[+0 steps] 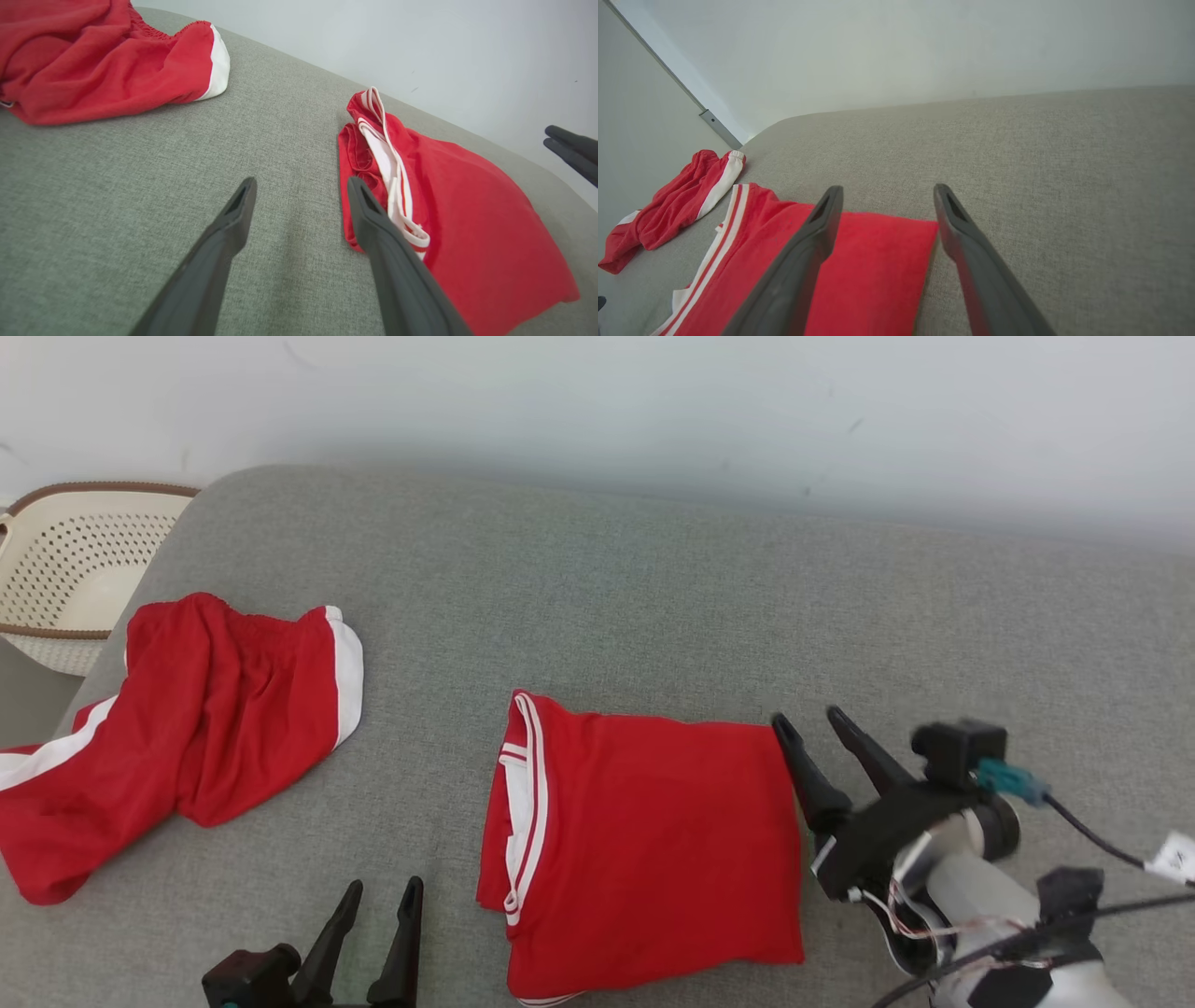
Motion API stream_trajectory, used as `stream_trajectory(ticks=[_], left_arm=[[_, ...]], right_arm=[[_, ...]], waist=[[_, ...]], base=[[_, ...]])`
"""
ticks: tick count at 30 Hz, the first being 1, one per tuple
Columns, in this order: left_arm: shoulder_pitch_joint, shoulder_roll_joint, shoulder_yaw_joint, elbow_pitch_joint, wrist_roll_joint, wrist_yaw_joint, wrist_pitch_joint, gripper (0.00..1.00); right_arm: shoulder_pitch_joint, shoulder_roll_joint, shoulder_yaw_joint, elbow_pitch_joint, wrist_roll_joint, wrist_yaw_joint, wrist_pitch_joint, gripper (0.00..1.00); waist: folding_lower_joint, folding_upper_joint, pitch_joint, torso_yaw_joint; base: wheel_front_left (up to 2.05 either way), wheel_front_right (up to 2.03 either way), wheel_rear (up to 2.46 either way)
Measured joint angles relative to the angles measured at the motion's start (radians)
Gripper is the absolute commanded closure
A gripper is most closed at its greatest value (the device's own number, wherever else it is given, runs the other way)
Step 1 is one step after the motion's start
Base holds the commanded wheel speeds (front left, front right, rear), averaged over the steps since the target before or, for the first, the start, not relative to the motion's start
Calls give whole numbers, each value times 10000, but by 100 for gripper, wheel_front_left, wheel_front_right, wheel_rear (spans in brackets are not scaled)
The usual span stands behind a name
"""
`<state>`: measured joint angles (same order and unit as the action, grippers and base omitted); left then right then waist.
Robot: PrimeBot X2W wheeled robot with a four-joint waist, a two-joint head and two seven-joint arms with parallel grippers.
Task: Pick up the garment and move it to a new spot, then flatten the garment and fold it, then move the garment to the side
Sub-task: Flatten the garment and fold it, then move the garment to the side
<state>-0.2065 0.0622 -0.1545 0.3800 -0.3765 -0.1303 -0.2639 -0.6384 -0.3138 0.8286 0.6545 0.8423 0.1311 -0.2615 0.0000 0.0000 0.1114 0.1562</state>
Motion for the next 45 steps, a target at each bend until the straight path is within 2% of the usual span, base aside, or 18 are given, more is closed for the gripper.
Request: stream_trajectory(ticks=[3, 8, 13, 26, 27, 28, 29, 30, 37, 45], left_arm=[[11, 17, 81, -52, 65, 0, 0, 0], [12, 13, 119, -84, 111, 0, 0, 0], [7, -6, 79, -81, 150, 0, 0, 0], [-18, -15, -15, -98, 163, 0, 0, 0], [-18, -15, -17, -102, 165, 0, 0, 0], [-18, -17, -15, -104, 167, 0, 0, 0], [-18, -17, -13, -109, 169, 0, 0, 0], [-18, -17, -8, -119, 174, 0, 0, 0], [-14, -8, 29, -173, 232, 0, 0, 0], [35, 59, -142, -318, 518, 0, 0, 0]], right_arm=[[778, -82, -556, 31, -115, 0, 2, 0], [1316, -40, -863, 44, -127, 0, 2, 0], [1478, 180, -692, 184, 48, 0, 2, 0], [924, 1034, -159, 1749, 318, -2, 58, 2], [908, 1068, -63, 1779, 330, -2, 59, 35], [886, 1085, 2, 1804, 382, -2, 59, 58], [838, 1097, 79, 1833, 397, -4, 59, 65], [787, 1106, 148, 1847, 418, -4, 61, 100], [636, 961, -2, 1910, 462, 0, 27, 100], [923, 652, -1064, 1582, 61, -2, 13, 100]], waist=[[0, 0, 6, -87], [0, 0, 59, -130], [0, 0, 88, -56], [0, 0, 153, 355], [0, 0, 153, 374], [0, 0, 152, 391], [0, 0, 152, 404], [0, -1, 152, 411], [0, 0, 91, 327], [0, 0, -147, -136]], base=[[0, 0, 0], [0, 0, 0], [0, 0, 0], [0, 0, 0], [0, 0, 0], [0, 0, 0], [0, 0, 0], [0, 0, 0], [0, 0, 0], [0, 0, 0]])
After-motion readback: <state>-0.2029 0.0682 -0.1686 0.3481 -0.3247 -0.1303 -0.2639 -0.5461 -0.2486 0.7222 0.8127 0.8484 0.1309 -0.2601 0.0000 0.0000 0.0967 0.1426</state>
